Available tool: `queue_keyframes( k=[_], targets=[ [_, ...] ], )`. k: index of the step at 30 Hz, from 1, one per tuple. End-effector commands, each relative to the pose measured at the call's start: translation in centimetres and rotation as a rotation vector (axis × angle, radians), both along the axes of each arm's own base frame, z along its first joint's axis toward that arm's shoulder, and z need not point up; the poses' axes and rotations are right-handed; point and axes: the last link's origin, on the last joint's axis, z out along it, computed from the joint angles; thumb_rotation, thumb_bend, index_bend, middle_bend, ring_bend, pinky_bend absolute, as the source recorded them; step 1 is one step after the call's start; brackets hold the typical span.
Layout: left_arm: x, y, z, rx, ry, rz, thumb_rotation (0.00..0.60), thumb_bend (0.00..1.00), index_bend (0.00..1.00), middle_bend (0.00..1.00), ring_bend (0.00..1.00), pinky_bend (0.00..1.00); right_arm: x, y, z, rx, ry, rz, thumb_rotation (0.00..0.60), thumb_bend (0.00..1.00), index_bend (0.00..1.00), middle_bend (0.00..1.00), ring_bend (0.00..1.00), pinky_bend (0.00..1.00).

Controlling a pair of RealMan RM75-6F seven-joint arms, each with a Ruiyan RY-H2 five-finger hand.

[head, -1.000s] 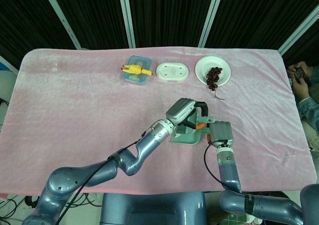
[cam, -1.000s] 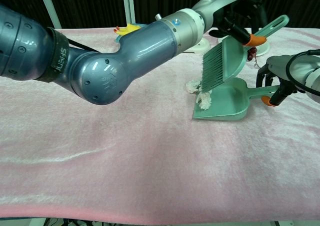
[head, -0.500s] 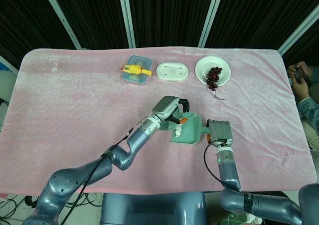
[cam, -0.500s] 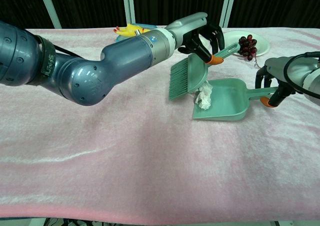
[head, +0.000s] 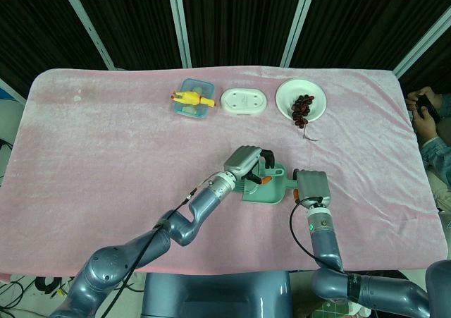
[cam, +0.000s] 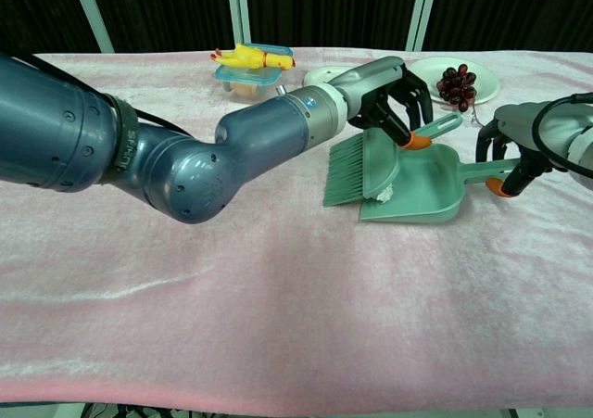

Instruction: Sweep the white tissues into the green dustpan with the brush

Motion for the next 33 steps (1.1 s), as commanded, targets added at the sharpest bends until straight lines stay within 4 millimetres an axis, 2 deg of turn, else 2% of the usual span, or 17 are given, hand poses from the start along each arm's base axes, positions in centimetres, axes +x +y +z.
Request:
queue_keyframes(
  k=[1,12,18,25,33],
  targets=[
    [0.6,-0.4,-0.4,-0.012,-0.014,-0.008,0.6,0.38,0.63,0.63,0.92,1.0,0.0,0.1,-0.1,0.002,-0.002,-0.001,0.6,0.45,0.52,0.45,0.85,0.81],
    [3.5,-2.2,-0.5,-0.05,-0.11,-0.058,0.6,0.38,0.63,0.63,0.92,1.0,0.2,0.2,-0.1,0.005,-0.001,0.006,0.6,0.45,0.52,0.45,0.85,0.81],
    [4.4,-3.2,-0.2,-0.07,-0.149,-0.087,0.6,0.38,0.63,0.63,0.92,1.0,0.3,0.5,-0.2,0.009,-0.013,0.004,0.6,0.45,0.52,0.45,0.85,0.81],
    [4.3,-3.6,0.9,-0.062,-0.179,-0.099,0.6,0.38,0.63,0.63,0.92,1.0,0.1,0.7,0.3,0.003,-0.025,-0.005,0.6,0.46,0.52,0.45,0.85,0.81],
    [3.2,-2.7,3.8,-0.002,-0.16,-0.111,0.6,0.38,0.63,0.63,0.92,1.0,0.2,1.5,0.6,0.019,-0.058,-0.012,0.6,0.46,0.52,0.45,0.85,0.81]
  ],
)
